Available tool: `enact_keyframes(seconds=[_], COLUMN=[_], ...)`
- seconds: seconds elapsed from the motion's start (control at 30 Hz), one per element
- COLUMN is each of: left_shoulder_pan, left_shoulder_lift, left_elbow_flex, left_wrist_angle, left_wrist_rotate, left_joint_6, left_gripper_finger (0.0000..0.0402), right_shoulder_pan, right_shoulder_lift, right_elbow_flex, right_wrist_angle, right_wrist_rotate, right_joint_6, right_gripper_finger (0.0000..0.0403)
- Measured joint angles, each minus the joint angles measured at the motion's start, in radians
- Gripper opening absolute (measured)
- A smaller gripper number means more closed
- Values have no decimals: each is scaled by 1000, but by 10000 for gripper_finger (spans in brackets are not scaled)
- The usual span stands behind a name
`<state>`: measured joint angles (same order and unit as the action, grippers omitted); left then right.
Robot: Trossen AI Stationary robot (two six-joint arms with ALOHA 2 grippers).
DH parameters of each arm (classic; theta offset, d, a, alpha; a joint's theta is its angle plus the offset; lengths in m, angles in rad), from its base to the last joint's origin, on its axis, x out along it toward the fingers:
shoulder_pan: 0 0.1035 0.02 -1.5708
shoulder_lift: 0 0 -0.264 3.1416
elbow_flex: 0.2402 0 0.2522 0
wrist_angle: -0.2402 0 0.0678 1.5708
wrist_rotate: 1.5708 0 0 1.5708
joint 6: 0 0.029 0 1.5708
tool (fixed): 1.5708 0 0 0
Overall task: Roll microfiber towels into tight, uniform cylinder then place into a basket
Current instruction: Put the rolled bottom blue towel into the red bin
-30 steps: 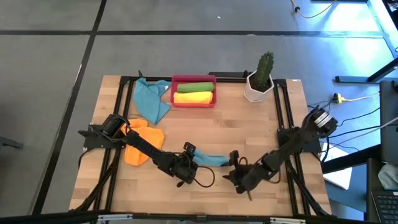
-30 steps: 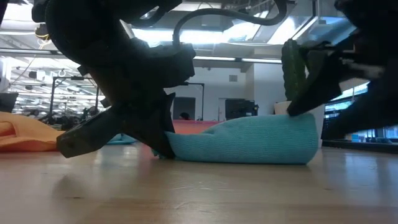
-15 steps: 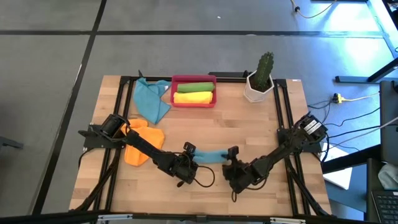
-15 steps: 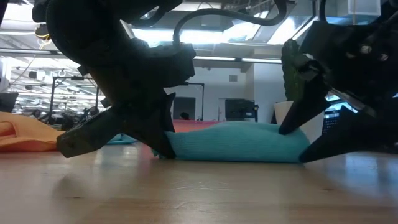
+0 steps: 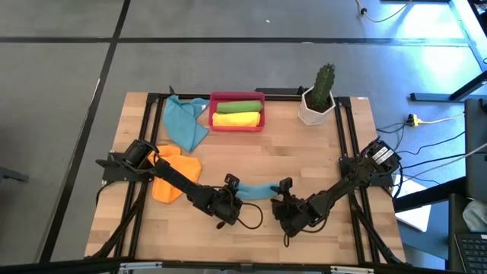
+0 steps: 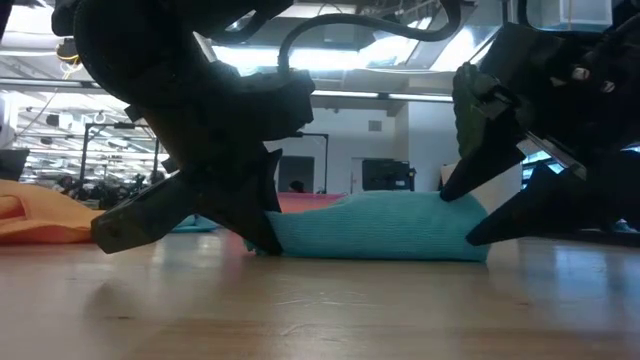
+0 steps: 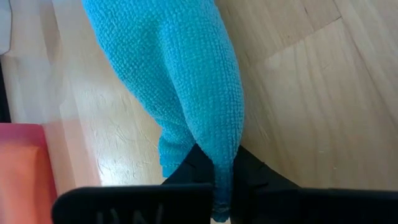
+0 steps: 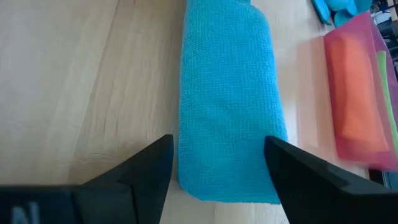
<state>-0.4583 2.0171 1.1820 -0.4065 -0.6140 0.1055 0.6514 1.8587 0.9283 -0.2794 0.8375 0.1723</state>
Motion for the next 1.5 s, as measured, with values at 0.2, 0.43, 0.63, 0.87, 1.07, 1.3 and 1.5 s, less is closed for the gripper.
enact_keyframes(seconds=[0.2,0.43,0.63,0.87,1.07,1.3,1.5], left_shoulder_pan=[0,0,0,0,0,0,0], left_shoulder_lift=[0,1,1,1,1,1,1], left_elbow_flex=[0,0,0,0,0,-1,-1], left_wrist_angle=[0,0,0,0,0,0,0], left_wrist_rotate=[0,0,0,0,0,0,0], left_joint_6=[0,0,1,1,1,1,1], left_gripper_finger=[4,3,5,7,5,8,5], right_shoulder_pan=[-6,-7,-10,-54,-69,-70,-75], right_shoulder_lift=[0,0,-2,17,42,46,50], right_elbow_flex=[0,8,37,31,34,34,32], right_wrist_angle=[0,7,-14,-66,-60,-74,-92], right_wrist_rotate=[0,-17,-51,-68,-61,-71,-73], right_joint_6=[-46,-83,-77,-46,-46,-49,-51], right_gripper_finger=[252,256,295,313,310,251,183])
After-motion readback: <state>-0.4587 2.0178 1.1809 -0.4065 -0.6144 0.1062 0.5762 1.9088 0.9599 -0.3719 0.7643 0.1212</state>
